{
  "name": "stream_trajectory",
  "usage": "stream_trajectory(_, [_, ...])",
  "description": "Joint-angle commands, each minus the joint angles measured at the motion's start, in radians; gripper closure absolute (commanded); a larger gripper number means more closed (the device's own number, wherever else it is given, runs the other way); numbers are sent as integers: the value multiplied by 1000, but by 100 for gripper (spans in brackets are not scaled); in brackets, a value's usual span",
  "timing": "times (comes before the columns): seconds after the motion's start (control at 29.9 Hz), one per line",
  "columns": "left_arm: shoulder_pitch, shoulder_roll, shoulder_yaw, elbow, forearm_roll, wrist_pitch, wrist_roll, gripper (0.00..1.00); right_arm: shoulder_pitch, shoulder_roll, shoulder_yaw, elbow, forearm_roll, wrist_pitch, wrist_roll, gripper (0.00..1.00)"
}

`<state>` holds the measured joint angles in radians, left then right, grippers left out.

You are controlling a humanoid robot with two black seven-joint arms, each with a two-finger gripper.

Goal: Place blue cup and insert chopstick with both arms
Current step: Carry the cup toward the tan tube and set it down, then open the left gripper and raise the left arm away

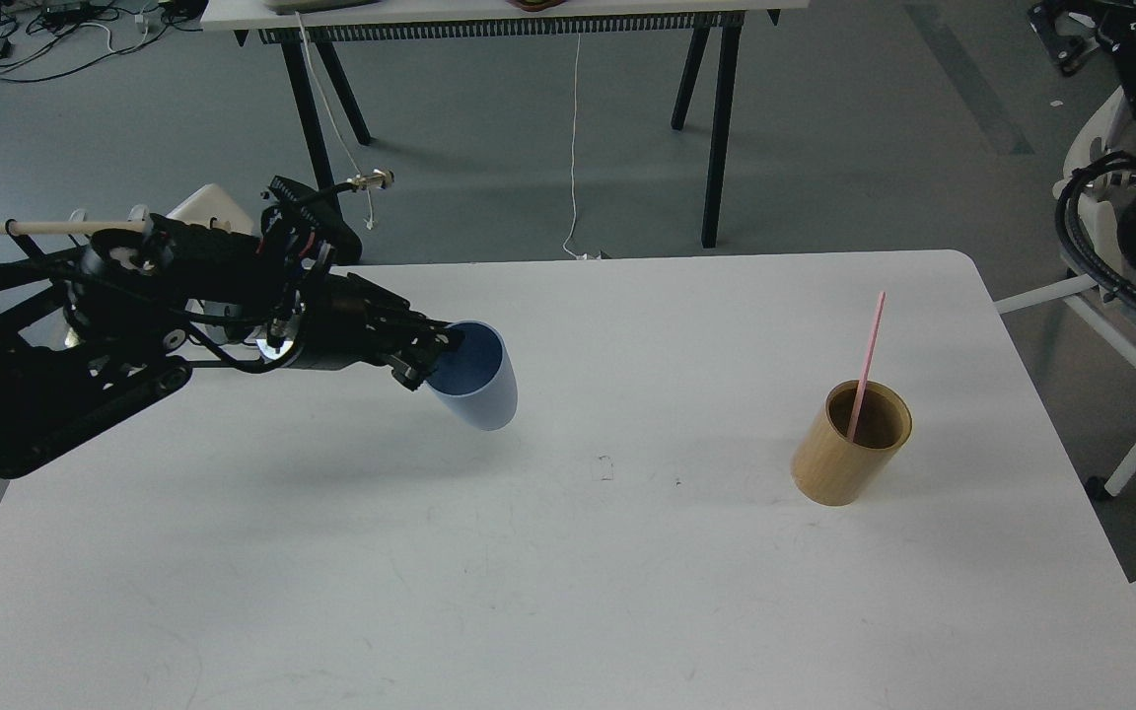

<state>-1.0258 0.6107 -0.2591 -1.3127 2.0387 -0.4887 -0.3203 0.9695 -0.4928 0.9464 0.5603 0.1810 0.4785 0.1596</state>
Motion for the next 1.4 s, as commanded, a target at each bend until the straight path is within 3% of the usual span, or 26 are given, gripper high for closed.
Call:
stream_trajectory(0.0, [-16, -115, 0, 6, 93, 0, 4, 97, -3, -6, 0, 4, 2, 2, 1, 1])
stream_trajectory(0.33, [1, -359, 67, 87, 143, 0, 15, 96, -14, -40, 3, 9, 2, 5, 1, 1])
stream_trajectory(0.87, [79, -417, 75, 188, 143, 0, 17, 89, -14, -43, 0, 10, 2, 5, 1, 1])
stream_trajectory(1.1, [78, -401, 72, 185, 143, 0, 14, 72, -14, -43, -3, 12, 2, 5, 1, 1])
stream_trajectory(1.14, [78, -398, 63, 182, 143, 0, 14, 67, -14, -43, -3, 12, 2, 5, 0, 1])
stream_trajectory(1.27, [78, -379, 17, 165, 143, 0, 1, 31, -15, -44, -6, 12, 2, 5, 0, 1])
stream_trajectory(1.37, [79, -347, -98, 133, 143, 0, -2, 23, -15, -61, -8, 30, 2, 5, -2, 1])
